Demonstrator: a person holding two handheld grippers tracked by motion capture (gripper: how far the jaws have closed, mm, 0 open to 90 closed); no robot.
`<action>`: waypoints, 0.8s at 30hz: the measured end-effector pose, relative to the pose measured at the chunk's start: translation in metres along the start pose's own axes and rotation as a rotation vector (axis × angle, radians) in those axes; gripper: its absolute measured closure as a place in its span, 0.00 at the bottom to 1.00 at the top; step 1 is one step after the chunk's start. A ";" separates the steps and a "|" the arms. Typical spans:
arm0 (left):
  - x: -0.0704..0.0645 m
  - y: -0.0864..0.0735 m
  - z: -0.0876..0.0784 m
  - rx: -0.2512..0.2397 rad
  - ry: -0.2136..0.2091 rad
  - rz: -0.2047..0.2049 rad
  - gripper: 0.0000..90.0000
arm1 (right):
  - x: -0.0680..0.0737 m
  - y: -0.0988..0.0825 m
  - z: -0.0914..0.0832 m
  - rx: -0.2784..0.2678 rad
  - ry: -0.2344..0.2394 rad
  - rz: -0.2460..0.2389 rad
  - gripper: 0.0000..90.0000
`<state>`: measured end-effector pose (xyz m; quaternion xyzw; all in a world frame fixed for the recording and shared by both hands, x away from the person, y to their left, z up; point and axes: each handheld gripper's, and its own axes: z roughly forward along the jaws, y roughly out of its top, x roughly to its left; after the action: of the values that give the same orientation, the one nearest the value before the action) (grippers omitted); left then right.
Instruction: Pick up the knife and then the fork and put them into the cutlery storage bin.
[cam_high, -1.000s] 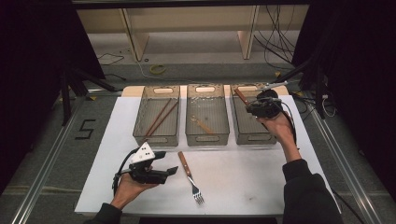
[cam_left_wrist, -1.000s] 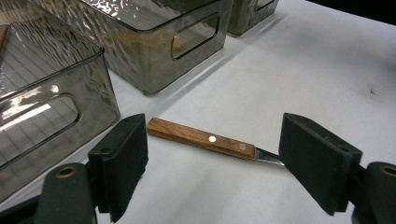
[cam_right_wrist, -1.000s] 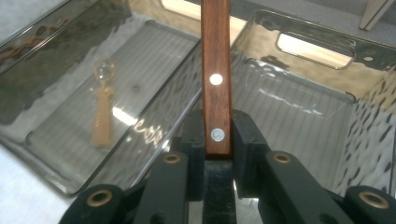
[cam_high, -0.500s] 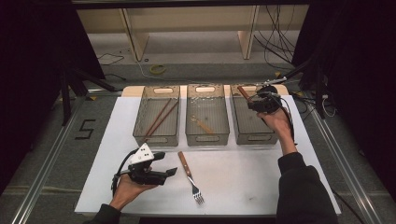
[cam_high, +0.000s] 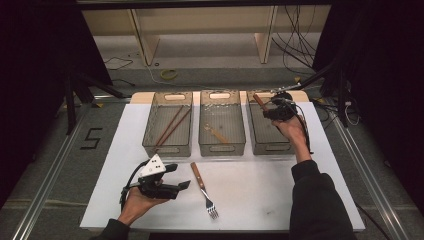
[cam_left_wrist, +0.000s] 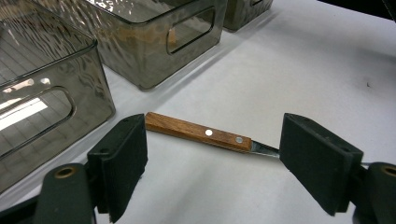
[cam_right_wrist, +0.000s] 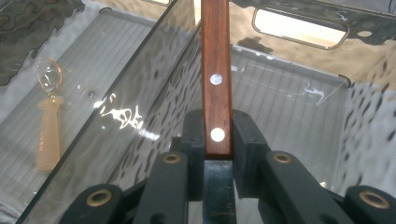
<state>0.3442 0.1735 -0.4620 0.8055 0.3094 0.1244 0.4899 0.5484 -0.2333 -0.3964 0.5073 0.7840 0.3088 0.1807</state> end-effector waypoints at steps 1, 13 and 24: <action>0.000 0.000 0.000 0.001 0.000 0.000 0.25 | 0.000 0.000 0.001 -0.001 0.000 0.002 0.86; 0.000 0.000 0.000 0.001 0.001 0.001 0.25 | 0.001 0.006 0.001 -0.029 0.028 0.034 0.62; 0.002 0.000 0.000 0.013 0.009 0.001 0.25 | 0.013 -0.004 -0.031 -0.100 0.087 -0.023 0.45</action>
<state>0.3456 0.1745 -0.4621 0.8082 0.3120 0.1261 0.4833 0.5217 -0.2318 -0.3762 0.4746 0.7806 0.3672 0.1749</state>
